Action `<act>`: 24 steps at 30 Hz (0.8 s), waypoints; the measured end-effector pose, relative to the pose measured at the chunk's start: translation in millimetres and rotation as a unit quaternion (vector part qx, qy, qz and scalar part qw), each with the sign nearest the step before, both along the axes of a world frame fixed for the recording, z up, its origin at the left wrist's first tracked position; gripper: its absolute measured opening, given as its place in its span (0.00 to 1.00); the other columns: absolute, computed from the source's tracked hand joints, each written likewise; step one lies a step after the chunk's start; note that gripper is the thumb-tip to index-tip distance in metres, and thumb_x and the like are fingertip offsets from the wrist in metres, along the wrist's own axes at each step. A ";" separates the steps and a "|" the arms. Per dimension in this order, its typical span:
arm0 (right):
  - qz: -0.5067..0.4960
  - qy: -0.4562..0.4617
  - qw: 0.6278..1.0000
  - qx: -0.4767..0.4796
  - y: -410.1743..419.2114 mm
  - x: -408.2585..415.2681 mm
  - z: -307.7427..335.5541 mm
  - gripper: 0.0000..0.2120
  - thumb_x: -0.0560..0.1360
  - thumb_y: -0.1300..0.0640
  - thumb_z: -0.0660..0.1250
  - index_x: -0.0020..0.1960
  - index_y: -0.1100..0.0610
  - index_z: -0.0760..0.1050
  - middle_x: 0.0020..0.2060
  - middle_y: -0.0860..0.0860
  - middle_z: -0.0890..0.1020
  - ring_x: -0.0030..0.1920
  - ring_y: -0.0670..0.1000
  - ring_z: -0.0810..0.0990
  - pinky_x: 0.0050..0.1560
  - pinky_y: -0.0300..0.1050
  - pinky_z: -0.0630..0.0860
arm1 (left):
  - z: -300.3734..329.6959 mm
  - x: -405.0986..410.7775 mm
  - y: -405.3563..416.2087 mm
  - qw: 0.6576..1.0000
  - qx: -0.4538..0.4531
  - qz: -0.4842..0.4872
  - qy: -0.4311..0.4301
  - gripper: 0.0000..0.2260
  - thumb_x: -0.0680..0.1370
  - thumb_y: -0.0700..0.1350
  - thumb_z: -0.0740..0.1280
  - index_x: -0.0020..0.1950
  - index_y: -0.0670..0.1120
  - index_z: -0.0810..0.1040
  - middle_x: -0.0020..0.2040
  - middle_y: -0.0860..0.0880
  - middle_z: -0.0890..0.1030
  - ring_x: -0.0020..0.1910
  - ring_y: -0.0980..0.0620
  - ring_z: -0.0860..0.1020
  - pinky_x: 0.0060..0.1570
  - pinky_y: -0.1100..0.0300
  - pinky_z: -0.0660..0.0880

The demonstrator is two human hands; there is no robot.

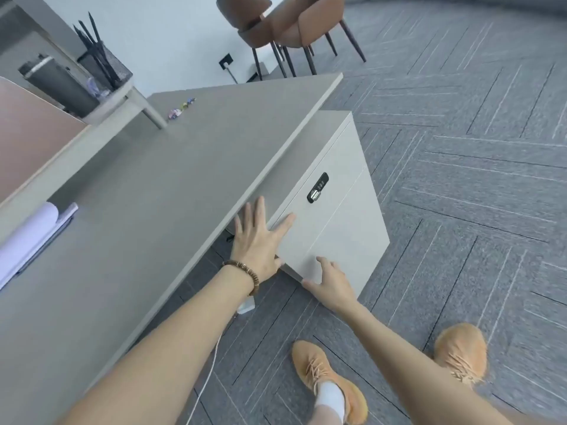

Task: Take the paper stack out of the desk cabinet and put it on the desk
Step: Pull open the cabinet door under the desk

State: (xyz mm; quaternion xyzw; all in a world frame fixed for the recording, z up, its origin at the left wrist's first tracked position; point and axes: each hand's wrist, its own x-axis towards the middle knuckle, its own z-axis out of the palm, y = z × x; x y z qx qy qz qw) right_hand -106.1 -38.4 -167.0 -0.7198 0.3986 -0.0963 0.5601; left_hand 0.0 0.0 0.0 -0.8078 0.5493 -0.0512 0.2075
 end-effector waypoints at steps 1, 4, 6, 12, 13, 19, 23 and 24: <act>-0.008 -0.001 1.000 -0.001 -1.2 6.1 -3.1 0.35 0.76 0.47 0.68 0.78 0.56 0.58 0.73 0.57 0.68 0.70 0.59 0.71 0.64 0.52 0.70 | -1.6 4.3 -2.3 1.000 0.004 0.000 -0.002 0.43 0.72 0.52 0.74 0.79 0.60 0.51 0.79 0.33 0.44 0.78 0.27 0.46 0.75 0.34 0.50; -0.046 -0.001 0.999 0.019 0.0 23.6 -14.9 0.40 0.74 0.49 0.71 0.78 0.58 0.55 0.73 0.57 0.66 0.69 0.61 0.71 0.63 0.53 0.71 | -5.1 16.1 -5.2 0.999 -0.014 -0.031 0.015 0.43 0.72 0.49 0.75 0.80 0.59 0.53 0.79 0.31 0.45 0.77 0.26 0.46 0.77 0.35 0.49; -0.086 -0.006 0.996 0.037 2.3 36.0 -24.3 0.47 0.71 0.49 0.73 0.79 0.58 0.48 0.75 0.58 0.62 0.72 0.62 0.69 0.66 0.55 0.70 | -10.0 22.0 -5.0 0.998 -0.023 -0.044 0.025 0.43 0.72 0.48 0.76 0.80 0.58 0.55 0.79 0.31 0.46 0.78 0.26 0.46 0.77 0.35 0.49; -0.156 -0.010 0.988 0.010 3.5 60.4 -38.8 0.60 0.65 0.46 0.77 0.80 0.53 0.39 0.79 0.60 0.52 0.79 0.61 0.55 0.75 0.58 0.62 | -15.3 25.0 -6.2 0.997 -0.050 -0.051 0.029 0.44 0.69 0.48 0.78 0.79 0.58 0.57 0.79 0.31 0.49 0.77 0.25 0.48 0.76 0.35 0.51; -0.163 -0.005 0.987 0.006 4.5 62.7 -38.8 0.59 0.65 0.46 0.77 0.80 0.53 0.38 0.79 0.61 0.52 0.79 0.61 0.55 0.75 0.58 0.61 | -15.8 24.1 -6.0 0.997 -0.047 -0.050 0.023 0.44 0.69 0.48 0.78 0.79 0.58 0.57 0.79 0.31 0.49 0.77 0.25 0.49 0.76 0.35 0.51; -0.157 0.013 0.987 -0.032 5.0 57.7 -37.8 0.57 0.64 0.50 0.76 0.80 0.53 0.41 0.79 0.58 0.54 0.78 0.59 0.57 0.75 0.57 0.60 | -15.5 19.7 -7.3 0.998 -0.037 -0.048 0.000 0.44 0.71 0.49 0.77 0.80 0.58 0.54 0.79 0.30 0.49 0.77 0.25 0.49 0.76 0.34 0.52; -0.140 0.019 0.988 -0.062 5.6 42.1 -34.6 0.58 0.63 0.49 0.76 0.80 0.55 0.42 0.78 0.58 0.57 0.77 0.59 0.60 0.73 0.56 0.62 | -14.5 14.2 -6.9 0.999 -0.024 -0.035 -0.016 0.43 0.73 0.50 0.74 0.80 0.59 0.50 0.79 0.31 0.46 0.77 0.26 0.48 0.77 0.35 0.51; -0.137 0.019 0.988 -0.070 6.5 35.4 -34.5 0.58 0.63 0.48 0.76 0.80 0.56 0.43 0.78 0.58 0.58 0.76 0.59 0.61 0.72 0.56 0.63 | -14.7 13.4 -6.7 0.999 -0.023 -0.031 -0.018 0.43 0.73 0.50 0.74 0.80 0.60 0.50 0.79 0.31 0.46 0.77 0.26 0.48 0.77 0.35 0.51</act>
